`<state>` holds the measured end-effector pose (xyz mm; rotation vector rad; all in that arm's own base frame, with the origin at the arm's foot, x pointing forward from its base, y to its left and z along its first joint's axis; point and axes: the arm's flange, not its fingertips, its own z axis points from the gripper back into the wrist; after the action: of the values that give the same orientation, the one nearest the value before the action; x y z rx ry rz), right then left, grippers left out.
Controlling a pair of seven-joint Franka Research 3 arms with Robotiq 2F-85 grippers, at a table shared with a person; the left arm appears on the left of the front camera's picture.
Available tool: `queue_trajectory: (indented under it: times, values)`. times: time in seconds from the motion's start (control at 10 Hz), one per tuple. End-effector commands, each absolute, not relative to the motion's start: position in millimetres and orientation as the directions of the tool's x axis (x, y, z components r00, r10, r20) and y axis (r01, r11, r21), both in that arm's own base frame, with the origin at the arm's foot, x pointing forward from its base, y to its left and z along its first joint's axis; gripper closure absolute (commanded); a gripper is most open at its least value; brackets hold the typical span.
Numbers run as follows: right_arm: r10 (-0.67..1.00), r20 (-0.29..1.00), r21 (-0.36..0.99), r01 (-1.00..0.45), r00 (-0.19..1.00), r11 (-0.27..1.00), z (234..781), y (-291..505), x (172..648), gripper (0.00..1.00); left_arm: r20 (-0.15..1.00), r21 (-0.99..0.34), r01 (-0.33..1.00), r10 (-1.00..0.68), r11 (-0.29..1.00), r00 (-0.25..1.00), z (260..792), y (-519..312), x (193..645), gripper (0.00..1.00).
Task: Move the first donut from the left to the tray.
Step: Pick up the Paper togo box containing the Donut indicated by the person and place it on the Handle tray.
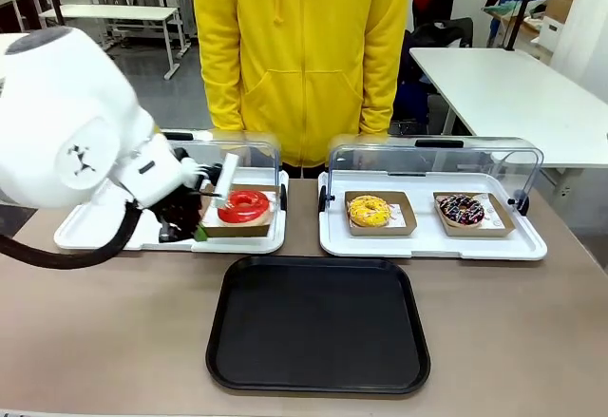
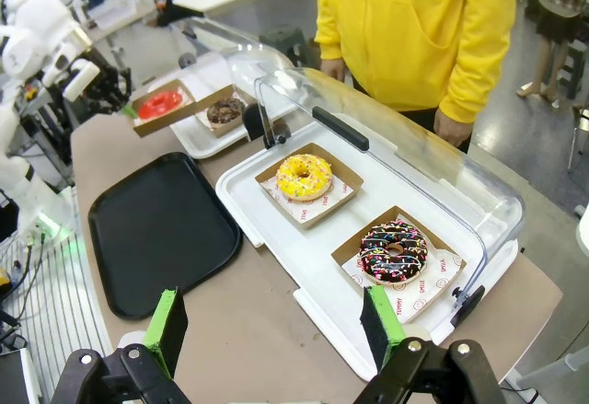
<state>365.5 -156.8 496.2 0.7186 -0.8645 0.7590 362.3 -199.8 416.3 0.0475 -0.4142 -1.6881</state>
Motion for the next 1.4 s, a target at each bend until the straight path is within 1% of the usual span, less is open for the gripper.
queue_trajectory:
  times: [0.0,0.3,0.5,0.6,0.7,0.9,1.0,1.1,1.3]
  values:
    - [0.275,0.873,0.217,-0.825,0.403,0.523,498,-157,367,0.00,0.148,0.290,0.949,-0.974,-0.124,-0.173,398,-226,310,0.98]
    - [0.275,0.873,0.217,-0.825,0.403,0.523,498,-157,367,0.00,0.128,0.300,0.939,-0.969,-0.167,-0.213,378,-282,287,0.98]
    - [0.275,0.873,0.217,-0.825,0.403,0.523,498,-157,367,0.00,0.122,0.298,0.939,-0.969,-0.170,-0.214,362,-302,270,0.98]
    - [0.275,0.873,0.217,-0.825,0.403,0.523,498,-157,367,0.00,0.122,0.307,0.940,-0.974,-0.146,-0.191,359,-304,267,0.98]
    - [0.275,0.873,0.217,-0.825,0.403,0.523,498,-157,367,0.00,0.133,0.271,0.944,-0.964,-0.189,-0.231,381,-313,287,0.98]
    - [0.275,0.873,0.217,-0.825,0.403,0.523,498,-157,367,0.00,0.133,0.271,0.944,-0.964,-0.189,-0.231,381,-313,287,0.98]
    - [0.275,0.873,0.217,-0.825,0.403,0.523,498,-157,367,0.00,0.132,0.267,0.947,-0.967,-0.179,-0.220,372,-319,285,0.98]
    - [0.275,0.873,0.217,-0.825,0.403,0.523,498,-157,367,0.00,0.135,0.286,0.938,-0.961,-0.196,-0.242,371,-315,272,0.98]
    - [0.275,0.873,0.217,-0.825,0.403,0.523,498,-157,367,0.00,0.162,0.292,0.940,-0.959,-0.176,-0.230,371,-320,261,0.98]
